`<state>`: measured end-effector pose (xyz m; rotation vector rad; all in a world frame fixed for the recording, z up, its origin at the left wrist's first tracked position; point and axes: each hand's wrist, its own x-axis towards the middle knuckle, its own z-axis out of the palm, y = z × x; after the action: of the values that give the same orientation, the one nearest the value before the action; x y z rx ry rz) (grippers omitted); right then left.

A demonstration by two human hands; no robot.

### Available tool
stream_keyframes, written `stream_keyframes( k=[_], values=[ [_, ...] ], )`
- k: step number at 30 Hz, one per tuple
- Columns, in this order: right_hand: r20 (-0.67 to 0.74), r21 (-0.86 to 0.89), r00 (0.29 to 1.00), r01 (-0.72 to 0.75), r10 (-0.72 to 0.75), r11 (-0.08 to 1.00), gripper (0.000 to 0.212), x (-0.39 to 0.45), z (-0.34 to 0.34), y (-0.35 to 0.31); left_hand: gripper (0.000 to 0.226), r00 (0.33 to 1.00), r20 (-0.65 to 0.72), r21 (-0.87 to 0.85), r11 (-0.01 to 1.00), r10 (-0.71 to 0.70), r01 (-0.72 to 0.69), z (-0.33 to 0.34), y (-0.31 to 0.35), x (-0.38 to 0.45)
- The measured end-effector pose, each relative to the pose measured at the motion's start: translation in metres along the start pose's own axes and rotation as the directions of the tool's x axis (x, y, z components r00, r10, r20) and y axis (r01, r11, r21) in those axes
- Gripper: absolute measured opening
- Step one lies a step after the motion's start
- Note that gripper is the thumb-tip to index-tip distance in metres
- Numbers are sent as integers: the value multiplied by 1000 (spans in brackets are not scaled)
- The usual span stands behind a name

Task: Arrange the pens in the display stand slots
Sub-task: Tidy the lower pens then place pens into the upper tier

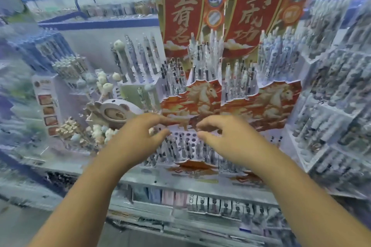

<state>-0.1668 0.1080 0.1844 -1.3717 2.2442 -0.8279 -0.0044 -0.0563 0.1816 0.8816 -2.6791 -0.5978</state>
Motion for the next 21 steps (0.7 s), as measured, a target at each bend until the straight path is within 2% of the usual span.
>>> stream_keyframes(
  k=[9, 13, 15, 21],
  values=[
    [-110, -165, 972, -225, 208, 960, 28, 0, 24, -12, 28, 965, 120, 20, 971, 235, -239, 20, -37, 18],
    [-93, -220, 958, -286, 272, 932, 28, 2, 23, -12, 29, 944, 231, 26, 968, 237, -250, 11, -35, 26],
    [-73, -220, 957, -289, 280, 932, 27, 4, 23, -12, 29, 935, 281, 117, 959, 216, -256, 11, -30, 30],
    [-67, -220, 962, -272, 264, 937, 23, 12, 23, -8, 27, 947, 215, 204, 938, 238, -282, 20, -30, 31]
  ],
)
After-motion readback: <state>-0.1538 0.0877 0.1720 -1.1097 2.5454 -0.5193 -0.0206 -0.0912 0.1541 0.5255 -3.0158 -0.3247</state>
